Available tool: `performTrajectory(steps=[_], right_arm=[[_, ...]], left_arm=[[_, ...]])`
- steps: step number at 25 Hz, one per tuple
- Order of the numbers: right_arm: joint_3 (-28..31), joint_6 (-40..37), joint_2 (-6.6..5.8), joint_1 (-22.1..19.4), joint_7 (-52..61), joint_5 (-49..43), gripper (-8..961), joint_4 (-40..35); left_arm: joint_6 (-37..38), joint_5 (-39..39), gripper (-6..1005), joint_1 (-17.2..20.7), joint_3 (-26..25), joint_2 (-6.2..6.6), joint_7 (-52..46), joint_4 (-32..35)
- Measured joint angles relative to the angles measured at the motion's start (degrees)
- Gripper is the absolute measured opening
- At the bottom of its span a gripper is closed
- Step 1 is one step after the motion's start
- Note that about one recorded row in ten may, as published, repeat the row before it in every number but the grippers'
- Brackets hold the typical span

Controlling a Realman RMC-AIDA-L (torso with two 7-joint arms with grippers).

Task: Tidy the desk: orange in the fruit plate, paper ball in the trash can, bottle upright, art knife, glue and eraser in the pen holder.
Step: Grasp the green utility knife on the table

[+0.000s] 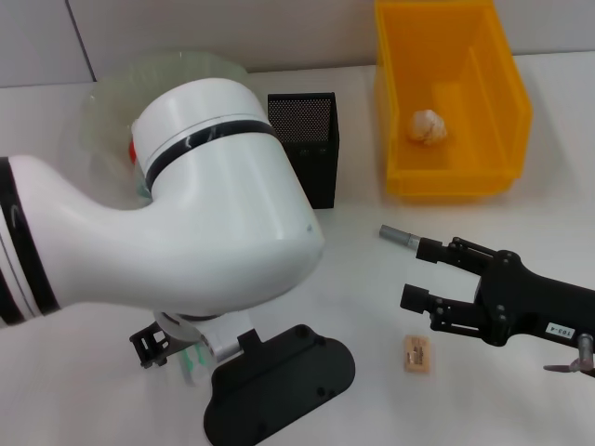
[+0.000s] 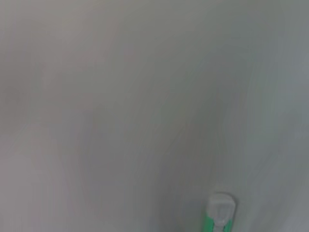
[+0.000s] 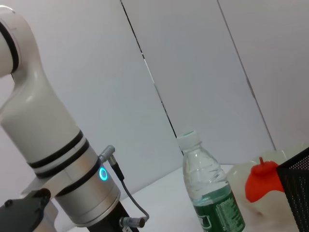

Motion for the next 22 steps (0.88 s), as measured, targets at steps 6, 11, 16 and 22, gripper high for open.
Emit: performTrajectory(steps=[6, 11, 16, 22], right_arm=[[0.0, -0.1, -0.01, 0.0, 0.1, 0.0, 831, -0.1], [0.0, -0.1, 0.0, 0.0, 0.2, 0.0, 831, -0.2], [0.0, -0.1, 0.0, 0.0, 0.2, 0.1, 831, -0.2], [0.0, -0.2, 0.0, 0.0, 0.3, 0.1, 830, -0.2]], left_arm=[[-0.1, -0.2, 535, -0.3, 0.1, -0.15, -0.1, 0.1], [0.0, -0.5, 525, -0.3, 0.1, -0.16, 0.4, 0.2], [0.4, -0.7, 515, -0.3, 0.3, -0.16, 1.0, 0.6], [0.2, -0.4, 413, -0.4, -0.1, -0.16, 0.6, 1.2]])
